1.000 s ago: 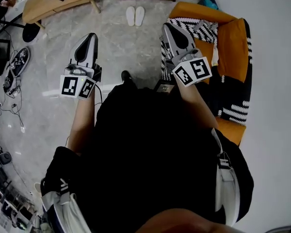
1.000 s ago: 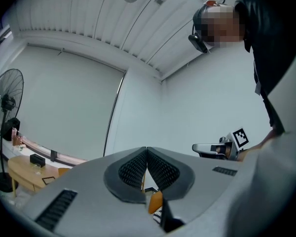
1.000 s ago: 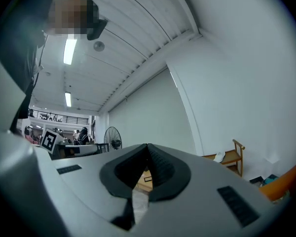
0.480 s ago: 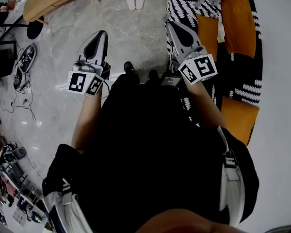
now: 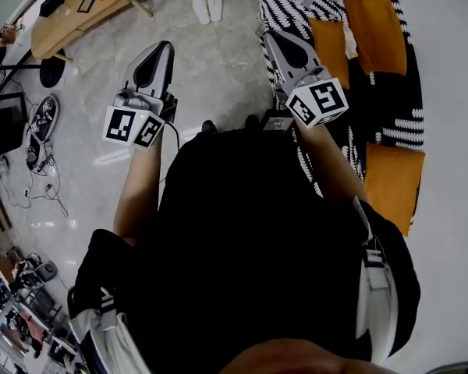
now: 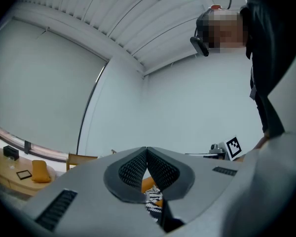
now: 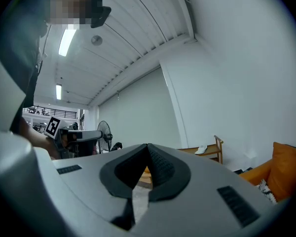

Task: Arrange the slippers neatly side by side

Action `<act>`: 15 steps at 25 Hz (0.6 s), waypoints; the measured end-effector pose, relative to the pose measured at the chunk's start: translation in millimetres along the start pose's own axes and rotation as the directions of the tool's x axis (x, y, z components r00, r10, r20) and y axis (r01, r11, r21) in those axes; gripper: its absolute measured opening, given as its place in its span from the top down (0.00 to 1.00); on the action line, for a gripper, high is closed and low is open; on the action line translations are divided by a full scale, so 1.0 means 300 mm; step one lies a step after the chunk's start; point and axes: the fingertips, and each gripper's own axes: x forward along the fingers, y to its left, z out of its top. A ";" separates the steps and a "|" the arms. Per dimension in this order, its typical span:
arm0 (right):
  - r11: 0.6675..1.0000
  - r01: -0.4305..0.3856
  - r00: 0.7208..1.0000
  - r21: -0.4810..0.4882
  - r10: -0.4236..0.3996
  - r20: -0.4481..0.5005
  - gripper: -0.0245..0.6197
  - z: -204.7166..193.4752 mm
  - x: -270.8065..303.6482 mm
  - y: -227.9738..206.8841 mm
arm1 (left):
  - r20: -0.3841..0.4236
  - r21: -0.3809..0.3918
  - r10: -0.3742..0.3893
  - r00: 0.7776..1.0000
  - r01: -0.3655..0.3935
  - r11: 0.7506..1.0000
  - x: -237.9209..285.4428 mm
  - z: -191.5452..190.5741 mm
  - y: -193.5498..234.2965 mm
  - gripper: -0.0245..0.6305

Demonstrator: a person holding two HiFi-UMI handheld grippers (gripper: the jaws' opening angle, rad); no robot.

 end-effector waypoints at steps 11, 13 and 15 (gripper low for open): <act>0.999 -0.012 1.000 -0.029 0.013 0.019 0.91 0.043 0.099 0.105 | 0.018 -0.128 0.102 0.995 -0.099 0.987 -0.116 0.010 0.177 0.94; 1.000 -0.004 1.000 -0.027 0.005 0.013 0.91 0.039 0.095 0.093 | 0.016 -0.105 0.122 0.992 -0.119 0.987 -0.114 0.004 0.185 0.94; 1.000 0.005 1.000 -0.018 -0.005 0.009 0.91 0.033 0.094 0.082 | 0.015 -0.074 0.139 0.990 -0.137 0.988 -0.112 0.002 0.185 0.94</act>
